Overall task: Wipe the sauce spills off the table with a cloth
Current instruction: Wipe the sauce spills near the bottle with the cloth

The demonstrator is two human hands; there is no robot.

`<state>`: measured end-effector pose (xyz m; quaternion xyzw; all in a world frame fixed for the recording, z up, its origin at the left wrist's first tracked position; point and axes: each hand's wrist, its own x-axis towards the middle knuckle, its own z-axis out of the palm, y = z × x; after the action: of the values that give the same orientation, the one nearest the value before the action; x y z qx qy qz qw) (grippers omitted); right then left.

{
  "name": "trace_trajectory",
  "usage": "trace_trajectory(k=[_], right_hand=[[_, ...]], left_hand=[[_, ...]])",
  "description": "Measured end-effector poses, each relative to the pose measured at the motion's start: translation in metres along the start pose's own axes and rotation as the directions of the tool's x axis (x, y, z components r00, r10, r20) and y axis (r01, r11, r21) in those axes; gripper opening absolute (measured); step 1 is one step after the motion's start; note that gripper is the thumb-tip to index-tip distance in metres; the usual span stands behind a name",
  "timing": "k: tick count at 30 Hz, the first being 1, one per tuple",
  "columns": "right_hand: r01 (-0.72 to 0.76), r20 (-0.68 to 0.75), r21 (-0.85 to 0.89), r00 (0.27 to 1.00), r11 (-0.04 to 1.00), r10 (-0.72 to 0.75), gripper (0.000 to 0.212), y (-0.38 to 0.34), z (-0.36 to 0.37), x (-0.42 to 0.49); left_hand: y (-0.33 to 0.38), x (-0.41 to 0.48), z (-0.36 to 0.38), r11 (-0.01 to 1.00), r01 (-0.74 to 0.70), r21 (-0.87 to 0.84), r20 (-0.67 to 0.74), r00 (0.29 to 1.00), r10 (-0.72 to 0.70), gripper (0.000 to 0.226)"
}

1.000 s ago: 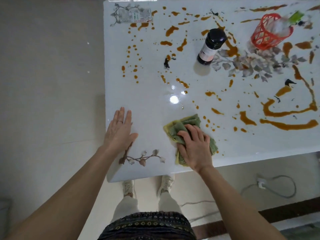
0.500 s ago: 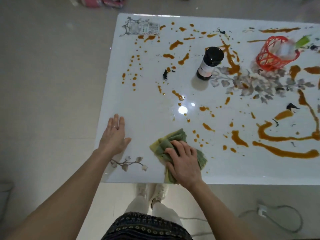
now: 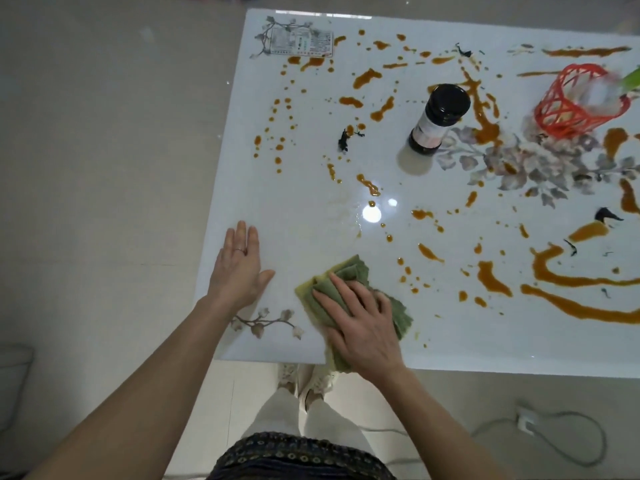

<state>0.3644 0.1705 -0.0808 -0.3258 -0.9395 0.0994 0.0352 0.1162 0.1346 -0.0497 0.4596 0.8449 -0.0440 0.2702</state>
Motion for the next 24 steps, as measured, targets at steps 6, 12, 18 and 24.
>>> trace_trajectory(k=[6,12,18,24], right_hand=[[-0.225,-0.059,0.052,0.972,0.973,0.228,0.049,0.03,0.0,-0.008],[0.016,0.009,0.089,1.0,0.996,-0.017,0.048,-0.03,0.011,0.017],[-0.203,-0.039,0.052,0.978,0.978,0.206,0.051,0.029,0.005,0.017],[-0.241,-0.061,0.084,0.967,0.967,0.247,0.053,-0.023,0.012,0.025]], left_hand=[[-0.003,-0.001,0.002,0.999,-0.024,-0.027,-0.026,0.999,0.023,0.082],[-0.004,0.0,0.006,0.998,-0.032,-0.047,-0.046,0.998,0.03,0.083],[-0.006,-0.002,0.005,0.999,-0.034,-0.035,-0.046,0.998,0.032,0.082],[-0.004,-0.001,0.005,0.999,-0.028,-0.039,-0.053,0.998,0.026,0.082]])
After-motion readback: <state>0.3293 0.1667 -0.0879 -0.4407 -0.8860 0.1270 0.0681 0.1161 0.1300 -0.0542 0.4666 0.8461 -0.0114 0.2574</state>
